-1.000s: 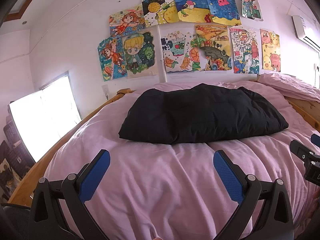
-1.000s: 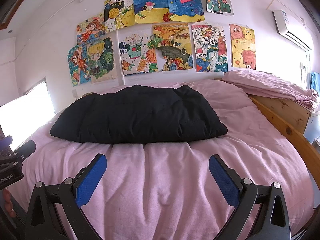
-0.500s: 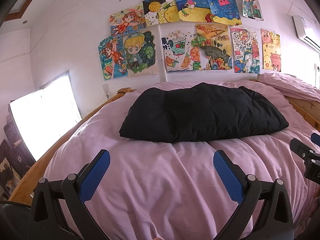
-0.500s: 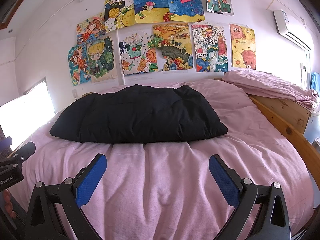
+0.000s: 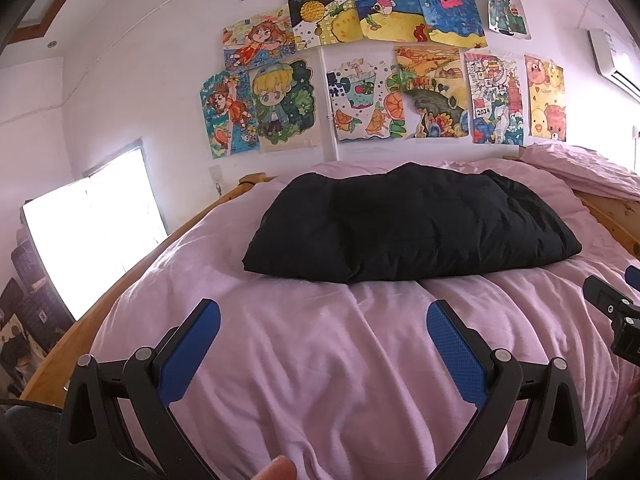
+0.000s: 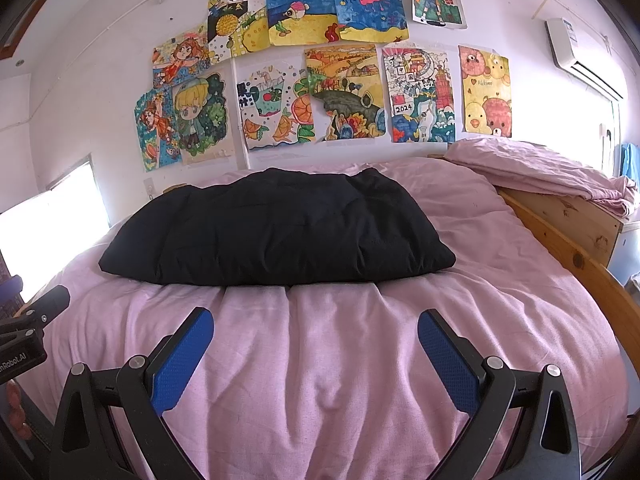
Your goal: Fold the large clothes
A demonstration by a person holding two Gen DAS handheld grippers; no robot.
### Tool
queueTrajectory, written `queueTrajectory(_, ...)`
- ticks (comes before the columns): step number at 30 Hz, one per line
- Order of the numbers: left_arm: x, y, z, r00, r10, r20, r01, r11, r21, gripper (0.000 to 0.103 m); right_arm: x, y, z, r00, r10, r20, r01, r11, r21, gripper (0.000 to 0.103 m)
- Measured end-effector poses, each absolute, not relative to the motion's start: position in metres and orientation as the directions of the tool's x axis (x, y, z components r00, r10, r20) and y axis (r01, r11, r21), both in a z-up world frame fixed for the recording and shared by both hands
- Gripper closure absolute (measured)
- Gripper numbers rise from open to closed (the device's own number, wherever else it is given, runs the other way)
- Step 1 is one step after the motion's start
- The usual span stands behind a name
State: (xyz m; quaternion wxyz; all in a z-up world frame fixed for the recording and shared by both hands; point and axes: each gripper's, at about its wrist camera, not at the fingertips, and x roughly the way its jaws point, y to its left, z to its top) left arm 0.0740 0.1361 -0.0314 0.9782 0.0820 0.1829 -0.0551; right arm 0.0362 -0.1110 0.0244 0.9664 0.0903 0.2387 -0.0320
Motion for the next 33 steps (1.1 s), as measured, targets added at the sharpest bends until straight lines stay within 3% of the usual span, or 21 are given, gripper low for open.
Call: queueTrajectory(33,0.0756,0.1388,-0.0312,0.922,-0.06,-0.382,0.122,0.983,0.139,0.001,0.0368,-0.1067,0.0268,0.882,-0.022,-0.47,0.11,0.981,0.16,0.0)
